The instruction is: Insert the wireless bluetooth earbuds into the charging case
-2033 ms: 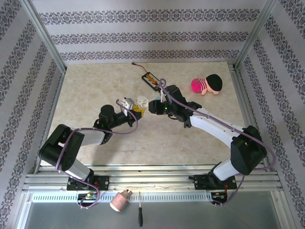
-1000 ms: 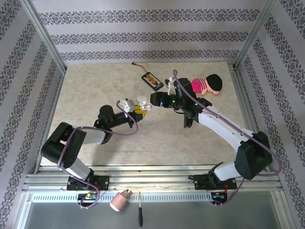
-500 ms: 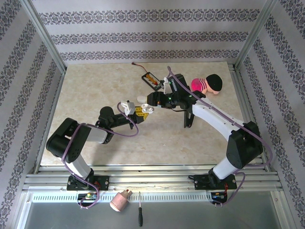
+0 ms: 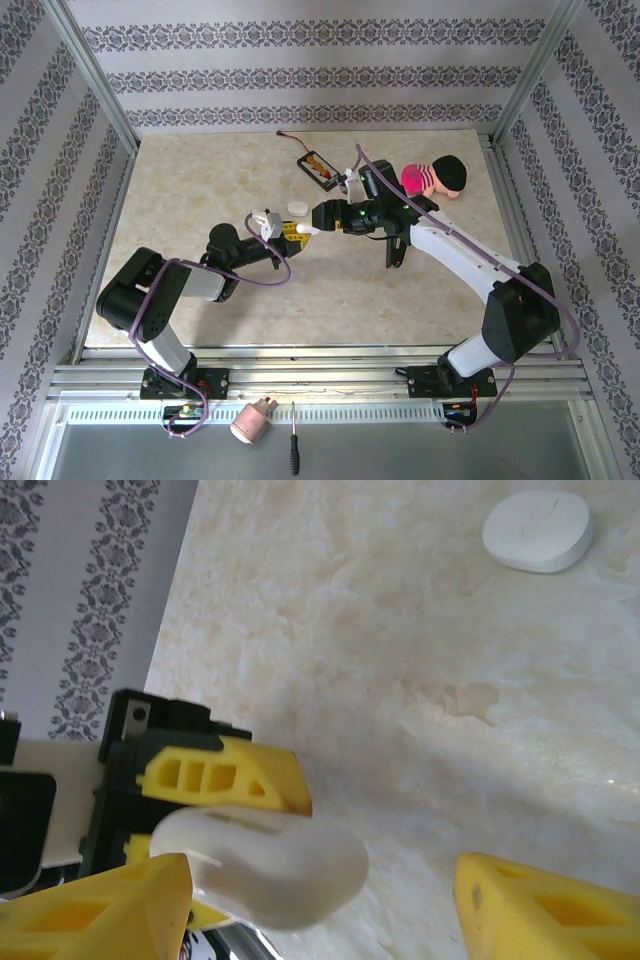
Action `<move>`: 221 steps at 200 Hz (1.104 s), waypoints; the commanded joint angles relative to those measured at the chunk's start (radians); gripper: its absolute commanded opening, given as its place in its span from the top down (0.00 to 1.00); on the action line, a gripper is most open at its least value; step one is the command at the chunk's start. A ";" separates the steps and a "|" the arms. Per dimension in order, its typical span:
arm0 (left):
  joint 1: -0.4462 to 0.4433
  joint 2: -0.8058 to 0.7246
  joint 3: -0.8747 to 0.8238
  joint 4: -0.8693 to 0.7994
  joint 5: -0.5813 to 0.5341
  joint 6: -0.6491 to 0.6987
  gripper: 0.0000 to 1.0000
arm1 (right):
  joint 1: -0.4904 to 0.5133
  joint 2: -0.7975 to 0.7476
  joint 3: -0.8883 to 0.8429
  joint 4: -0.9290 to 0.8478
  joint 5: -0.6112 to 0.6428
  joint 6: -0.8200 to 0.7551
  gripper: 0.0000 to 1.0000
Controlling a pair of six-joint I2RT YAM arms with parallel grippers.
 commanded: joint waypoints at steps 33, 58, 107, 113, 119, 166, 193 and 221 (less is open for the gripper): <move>0.011 -0.072 0.014 -0.065 0.100 0.092 1.00 | 0.002 -0.174 -0.063 0.049 -0.063 -0.407 0.26; 0.015 -0.126 0.016 -0.153 0.187 0.160 1.00 | 0.003 -0.279 -0.130 0.027 -0.110 -0.745 0.23; 0.015 -0.221 0.049 -0.398 0.248 0.291 1.00 | 0.002 -0.347 -0.112 -0.110 -0.161 -1.198 0.25; 0.015 -0.231 0.051 -0.416 0.252 0.300 1.00 | 0.005 -0.338 -0.102 -0.122 -0.168 -1.221 0.25; 0.015 -0.239 0.053 -0.434 0.255 0.308 1.00 | 0.009 -0.326 -0.092 -0.134 -0.173 -1.237 0.25; 0.015 -0.283 0.059 -0.487 0.268 0.306 1.00 | 0.058 -0.231 -0.026 -0.157 -0.144 -1.310 0.28; 0.015 -0.289 0.066 -0.497 0.264 0.301 1.00 | 0.082 -0.156 0.014 -0.185 -0.109 -1.323 0.34; 0.015 -0.289 0.057 -0.458 0.256 0.266 1.00 | 0.093 -0.106 0.035 -0.192 -0.091 -1.329 0.46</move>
